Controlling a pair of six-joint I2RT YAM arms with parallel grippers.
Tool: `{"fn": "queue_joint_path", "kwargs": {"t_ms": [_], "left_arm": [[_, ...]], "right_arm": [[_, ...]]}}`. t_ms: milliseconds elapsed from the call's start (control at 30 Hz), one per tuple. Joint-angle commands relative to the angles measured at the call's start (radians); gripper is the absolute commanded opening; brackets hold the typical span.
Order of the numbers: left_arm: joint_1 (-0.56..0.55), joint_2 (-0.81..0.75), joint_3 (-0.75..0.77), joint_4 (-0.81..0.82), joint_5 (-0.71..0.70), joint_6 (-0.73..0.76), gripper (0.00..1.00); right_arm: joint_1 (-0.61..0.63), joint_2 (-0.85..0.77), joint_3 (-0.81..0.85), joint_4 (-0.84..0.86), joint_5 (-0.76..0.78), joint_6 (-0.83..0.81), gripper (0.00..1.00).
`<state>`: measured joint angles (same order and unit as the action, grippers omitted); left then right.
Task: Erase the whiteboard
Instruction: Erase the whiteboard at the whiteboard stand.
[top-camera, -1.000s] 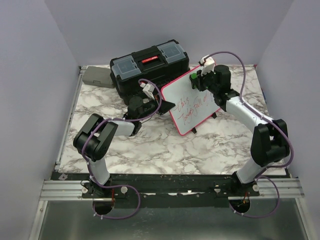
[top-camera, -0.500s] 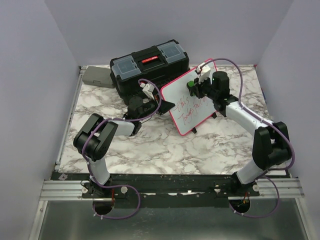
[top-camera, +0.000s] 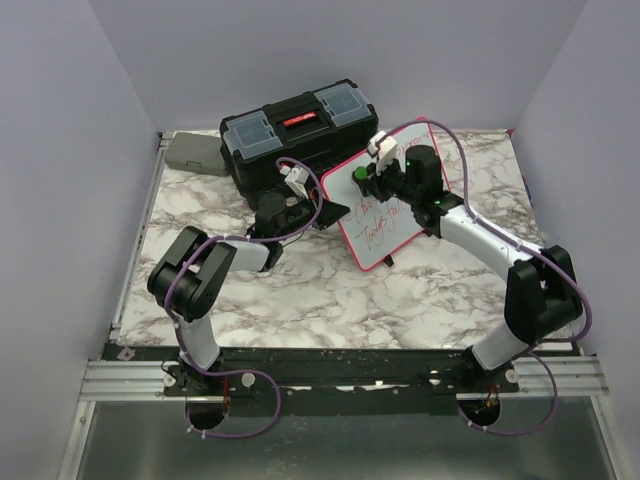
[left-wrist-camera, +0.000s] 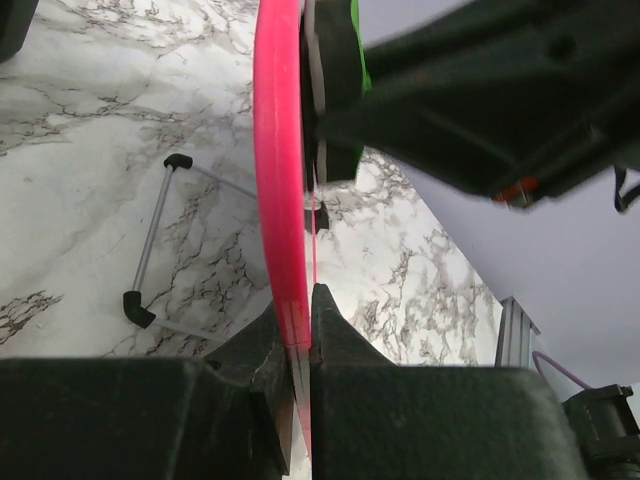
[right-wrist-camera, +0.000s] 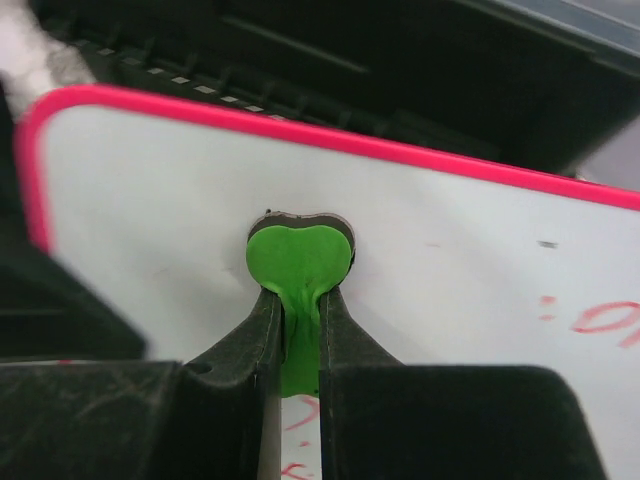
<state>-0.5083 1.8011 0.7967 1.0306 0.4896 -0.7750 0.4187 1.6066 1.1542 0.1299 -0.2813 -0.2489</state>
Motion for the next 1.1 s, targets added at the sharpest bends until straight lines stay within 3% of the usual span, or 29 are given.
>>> {"fn": "queue_joint_path", "kwargs": {"t_ms": [0,100,200,433,667,900,1067], "left_arm": [[-0.027,0.019,0.016,-0.014,0.084,0.059,0.0],[-0.026,0.018,0.016,-0.018,0.084,0.062,0.0],[-0.027,0.019,0.016,-0.015,0.086,0.062,0.0],[-0.027,0.02,0.012,-0.012,0.087,0.062,0.0],[-0.029,0.025,0.016,-0.014,0.083,0.059,0.0],[-0.027,0.026,0.022,-0.023,0.086,0.065,0.0],[-0.027,0.031,0.015,-0.011,0.088,0.062,0.0]], "right_arm": [[0.1,-0.026,-0.082,-0.07,-0.071,-0.096,0.01],[0.093,-0.039,-0.106,-0.079,0.022,-0.098,0.01],[0.006,-0.039,-0.099,-0.078,0.029,-0.037,0.01],[-0.122,0.044,0.038,-0.09,0.069,0.008,0.01],[-0.08,0.119,0.168,-0.123,-0.04,0.045,0.01],[0.098,0.025,-0.001,-0.107,-0.033,-0.054,0.01],[0.093,-0.01,-0.09,-0.098,0.106,-0.068,0.01]]}}
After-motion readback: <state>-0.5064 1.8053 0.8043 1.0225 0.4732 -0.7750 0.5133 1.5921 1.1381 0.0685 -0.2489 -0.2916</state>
